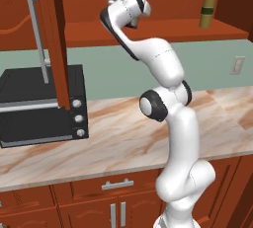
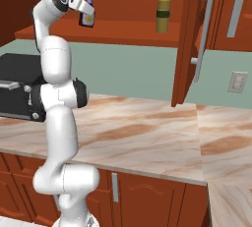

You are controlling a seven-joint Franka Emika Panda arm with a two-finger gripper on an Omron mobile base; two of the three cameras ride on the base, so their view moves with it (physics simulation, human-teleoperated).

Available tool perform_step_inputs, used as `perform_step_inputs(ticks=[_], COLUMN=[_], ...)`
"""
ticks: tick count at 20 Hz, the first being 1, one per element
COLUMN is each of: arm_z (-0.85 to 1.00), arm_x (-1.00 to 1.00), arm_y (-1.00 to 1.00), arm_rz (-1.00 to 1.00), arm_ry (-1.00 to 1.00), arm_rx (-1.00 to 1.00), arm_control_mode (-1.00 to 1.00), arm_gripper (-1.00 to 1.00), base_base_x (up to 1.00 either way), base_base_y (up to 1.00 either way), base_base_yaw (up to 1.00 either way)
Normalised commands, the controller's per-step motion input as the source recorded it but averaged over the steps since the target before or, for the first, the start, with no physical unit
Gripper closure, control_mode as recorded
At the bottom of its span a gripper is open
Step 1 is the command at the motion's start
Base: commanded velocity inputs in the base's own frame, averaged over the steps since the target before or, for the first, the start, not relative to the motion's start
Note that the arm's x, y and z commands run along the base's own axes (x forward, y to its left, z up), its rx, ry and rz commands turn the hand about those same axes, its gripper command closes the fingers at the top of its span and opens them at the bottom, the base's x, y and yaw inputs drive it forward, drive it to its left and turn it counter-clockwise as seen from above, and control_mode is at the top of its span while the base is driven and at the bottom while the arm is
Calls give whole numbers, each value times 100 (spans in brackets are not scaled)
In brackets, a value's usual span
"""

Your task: Move the condiment bottle and oil and vinegar bottle from the cabinet to the dining counter.

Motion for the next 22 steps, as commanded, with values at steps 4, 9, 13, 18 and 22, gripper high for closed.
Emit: perform_step_inputs(ticks=[4, 9, 13, 18, 22], arm_z=[-42, -50, -61, -71, -59], arm_x=[-72, -84, -93, -94, -94], arm_y=[9, 9, 3, 0, -2], arm_rz=[0, 0, 2, 8, 12], arm_ry=[-9, -17, -25, -25, -18], arm_rx=[10, 7, 4, 0, 2], arm_control_mode=[-100, -100, -100, -100, -100], arm_gripper=[100, 100, 100, 100, 100], base_base_x=[0, 0, 0, 0, 0], base_base_y=[0, 0, 0, 0, 0], base_base_yaw=[0, 0, 0, 0, 0])
